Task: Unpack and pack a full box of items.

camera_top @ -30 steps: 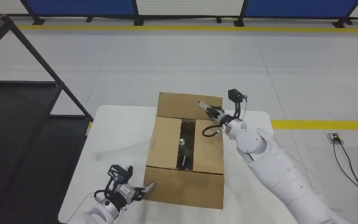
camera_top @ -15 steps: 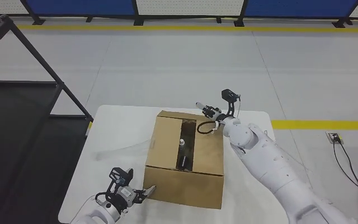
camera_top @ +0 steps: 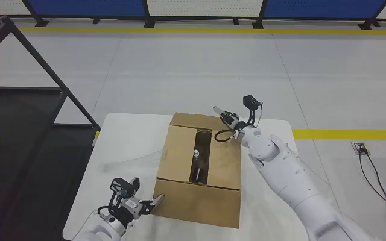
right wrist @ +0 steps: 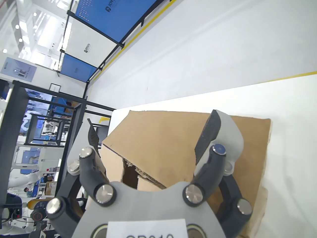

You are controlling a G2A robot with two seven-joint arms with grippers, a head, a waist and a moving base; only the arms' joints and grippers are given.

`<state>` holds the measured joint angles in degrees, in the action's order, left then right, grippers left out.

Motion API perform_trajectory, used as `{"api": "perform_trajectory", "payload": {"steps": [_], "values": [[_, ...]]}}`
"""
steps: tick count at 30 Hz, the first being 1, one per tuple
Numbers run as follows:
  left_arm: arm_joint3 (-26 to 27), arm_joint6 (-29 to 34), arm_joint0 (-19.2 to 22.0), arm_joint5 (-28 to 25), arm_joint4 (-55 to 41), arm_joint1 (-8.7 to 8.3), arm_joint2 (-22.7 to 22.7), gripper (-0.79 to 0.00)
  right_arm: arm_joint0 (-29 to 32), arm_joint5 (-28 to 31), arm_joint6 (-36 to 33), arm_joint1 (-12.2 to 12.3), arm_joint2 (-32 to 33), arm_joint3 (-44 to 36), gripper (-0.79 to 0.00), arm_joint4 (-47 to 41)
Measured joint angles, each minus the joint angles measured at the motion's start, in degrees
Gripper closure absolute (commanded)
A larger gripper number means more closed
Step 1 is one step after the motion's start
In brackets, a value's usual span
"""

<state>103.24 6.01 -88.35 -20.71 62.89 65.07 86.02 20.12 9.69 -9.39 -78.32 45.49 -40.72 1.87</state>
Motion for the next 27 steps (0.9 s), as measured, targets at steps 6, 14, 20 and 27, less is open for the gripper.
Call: {"api": "perform_trajectory", "payload": {"steps": [6, 14, 20, 27], "values": [[1.31, -1.43, -0.96, 2.27, -6.15, 0.08, 3.22, -0.785, 3.87, 10.86, -8.48, 2.03, 4.47, -6.6, -0.785, -2.22], [0.04, -0.22, 2.1, 18.14, -5.36, 1.24, 0.13, -0.785, 10.02, 16.29, -26.26, 5.13, 8.53, -19.74, -0.785, -0.7], [-3.2, 0.51, 6.02, 25.71, -2.94, 2.12, -3.95, -0.785, 14.08, 13.46, -32.32, 6.75, 9.99, -28.99, -0.785, 5.65], [-7.3, 1.58, 10.21, 27.81, 1.88, 2.85, -8.36, -0.785, 14.1, 13.45, -32.06, 6.72, 9.99, -28.7, -0.785, 5.48]]}}
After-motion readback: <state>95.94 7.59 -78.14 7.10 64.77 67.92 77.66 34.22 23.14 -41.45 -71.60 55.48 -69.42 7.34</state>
